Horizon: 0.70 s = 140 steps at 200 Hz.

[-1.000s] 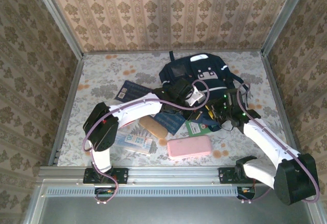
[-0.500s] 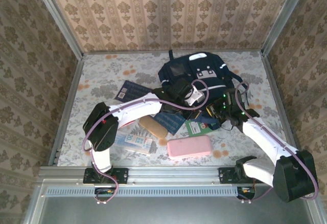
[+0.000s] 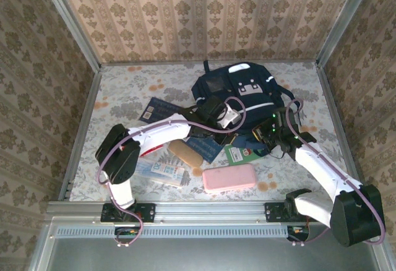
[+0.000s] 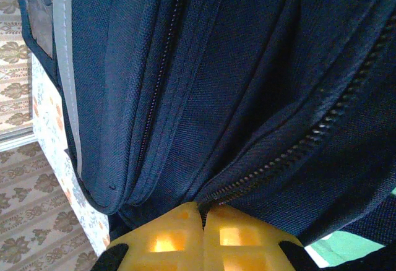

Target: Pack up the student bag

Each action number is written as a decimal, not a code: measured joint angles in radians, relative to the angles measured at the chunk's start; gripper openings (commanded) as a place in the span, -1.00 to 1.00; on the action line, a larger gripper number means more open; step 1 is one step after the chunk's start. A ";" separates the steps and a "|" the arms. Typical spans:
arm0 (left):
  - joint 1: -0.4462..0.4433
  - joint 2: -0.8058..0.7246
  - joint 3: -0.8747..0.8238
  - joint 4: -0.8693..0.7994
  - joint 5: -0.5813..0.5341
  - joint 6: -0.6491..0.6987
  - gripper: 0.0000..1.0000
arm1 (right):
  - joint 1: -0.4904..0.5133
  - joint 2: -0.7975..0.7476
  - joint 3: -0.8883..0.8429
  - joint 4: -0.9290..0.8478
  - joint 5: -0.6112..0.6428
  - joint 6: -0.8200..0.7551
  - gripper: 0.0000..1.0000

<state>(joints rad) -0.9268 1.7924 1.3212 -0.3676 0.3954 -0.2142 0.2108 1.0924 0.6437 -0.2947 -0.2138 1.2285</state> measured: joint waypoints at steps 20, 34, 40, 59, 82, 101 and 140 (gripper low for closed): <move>0.014 -0.016 -0.019 0.001 -0.005 -0.003 -1.00 | -0.006 -0.007 0.000 0.000 0.000 -0.005 -1.00; 0.021 -0.021 -0.026 0.001 -0.012 -0.003 -1.00 | -0.012 -0.007 0.000 0.000 0.000 -0.011 -1.00; 0.023 -0.021 -0.027 0.001 -0.014 -0.003 -1.00 | -0.014 -0.007 0.000 -0.001 0.000 -0.015 -1.00; 0.029 -0.021 -0.039 0.002 -0.022 -0.007 -1.00 | -0.021 -0.007 0.000 -0.003 0.000 -0.024 -1.00; 0.040 -0.021 -0.051 0.000 -0.034 -0.017 -1.00 | -0.029 -0.006 0.000 -0.014 0.002 -0.038 -1.00; 0.051 -0.021 -0.052 -0.003 -0.037 -0.028 -1.00 | -0.032 -0.002 0.012 -0.031 0.007 -0.057 -1.00; 0.058 -0.021 -0.046 -0.004 -0.033 -0.048 -1.00 | -0.037 0.010 0.065 -0.081 0.020 -0.114 -0.69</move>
<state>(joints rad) -0.8688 1.7714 1.2755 -0.3714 0.3622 -0.2619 0.1741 1.1027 0.7086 -0.3756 -0.1940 1.1149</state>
